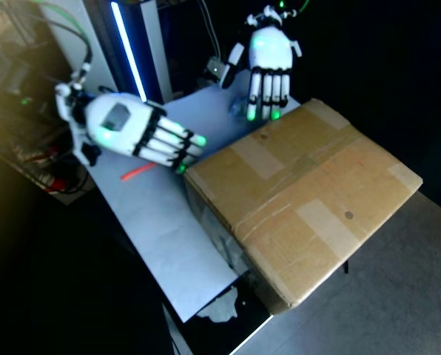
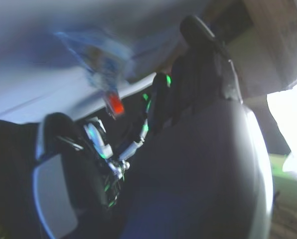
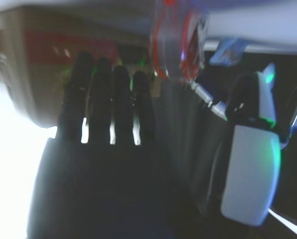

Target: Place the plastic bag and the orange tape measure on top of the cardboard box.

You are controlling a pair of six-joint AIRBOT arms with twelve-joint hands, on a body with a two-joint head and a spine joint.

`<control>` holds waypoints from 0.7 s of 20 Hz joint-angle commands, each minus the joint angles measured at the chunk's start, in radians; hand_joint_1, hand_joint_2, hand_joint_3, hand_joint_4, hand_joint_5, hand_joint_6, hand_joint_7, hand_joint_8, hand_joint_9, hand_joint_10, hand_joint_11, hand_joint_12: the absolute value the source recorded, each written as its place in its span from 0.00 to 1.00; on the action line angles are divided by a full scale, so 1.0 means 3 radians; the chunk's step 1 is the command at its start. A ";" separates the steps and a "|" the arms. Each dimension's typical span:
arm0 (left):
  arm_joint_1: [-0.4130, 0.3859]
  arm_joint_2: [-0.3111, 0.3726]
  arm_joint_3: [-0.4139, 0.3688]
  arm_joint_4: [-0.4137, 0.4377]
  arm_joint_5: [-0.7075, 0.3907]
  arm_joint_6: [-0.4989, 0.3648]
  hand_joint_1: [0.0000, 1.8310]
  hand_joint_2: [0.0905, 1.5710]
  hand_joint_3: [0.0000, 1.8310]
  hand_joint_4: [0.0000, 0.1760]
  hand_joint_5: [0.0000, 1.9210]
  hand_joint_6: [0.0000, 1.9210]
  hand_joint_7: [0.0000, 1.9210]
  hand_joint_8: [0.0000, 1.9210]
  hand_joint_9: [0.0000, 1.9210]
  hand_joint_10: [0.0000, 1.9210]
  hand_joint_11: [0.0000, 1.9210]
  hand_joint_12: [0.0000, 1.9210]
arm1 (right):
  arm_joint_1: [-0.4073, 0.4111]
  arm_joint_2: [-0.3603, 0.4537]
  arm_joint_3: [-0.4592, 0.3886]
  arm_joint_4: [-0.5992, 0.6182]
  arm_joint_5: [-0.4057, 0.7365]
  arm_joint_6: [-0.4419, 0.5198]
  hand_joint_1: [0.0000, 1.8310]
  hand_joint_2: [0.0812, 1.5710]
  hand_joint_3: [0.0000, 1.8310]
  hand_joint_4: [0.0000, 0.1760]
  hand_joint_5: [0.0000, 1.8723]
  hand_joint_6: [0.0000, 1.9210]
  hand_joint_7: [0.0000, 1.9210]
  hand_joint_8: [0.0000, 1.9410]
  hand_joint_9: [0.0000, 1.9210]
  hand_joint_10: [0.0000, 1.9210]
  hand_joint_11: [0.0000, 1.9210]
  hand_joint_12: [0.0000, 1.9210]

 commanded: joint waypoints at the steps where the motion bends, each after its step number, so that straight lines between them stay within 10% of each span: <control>1: -0.0007 -0.0031 0.0014 0.0035 0.0324 0.0001 0.33 0.55 0.00 0.48 0.08 0.00 0.03 0.00 0.03 0.00 0.00 0.47 | 0.0029 -0.0018 0.0009 -0.0085 -0.0258 0.0013 0.32 0.53 0.00 0.00 0.21 0.03 0.19 0.00 0.06 0.33 0.00 0.77; 4: 0.0048 -0.0110 0.0061 -0.0043 0.0320 0.0001 0.33 0.55 0.00 0.46 0.09 0.00 0.04 0.00 0.04 0.01 0.00 0.58 | 0.0029 -0.0073 0.0053 -0.0063 -0.0149 0.0013 0.34 0.52 0.00 0.00 0.20 0.03 0.19 0.00 0.07 0.31 0.00 0.69; 7: 0.0067 -0.0217 0.0135 -0.0104 0.0280 0.0001 0.35 0.54 0.00 0.44 0.09 0.00 0.04 0.00 0.04 0.00 0.00 0.48 | 0.0028 -0.0156 0.0127 -0.0027 -0.0015 0.0012 0.34 0.51 0.00 0.00 0.22 0.03 0.21 0.01 0.12 0.28 0.00 0.72; 14: 0.0137 -0.0343 0.0238 -0.0229 0.0198 0.0001 0.37 0.54 0.00 0.11 0.17 0.01 0.11 0.01 0.09 0.02 0.00 0.62 | 0.0032 -0.0313 0.0278 0.0008 0.0185 -0.0001 0.40 0.53 0.00 0.00 0.24 0.06 0.23 0.01 0.10 0.35 0.00 0.77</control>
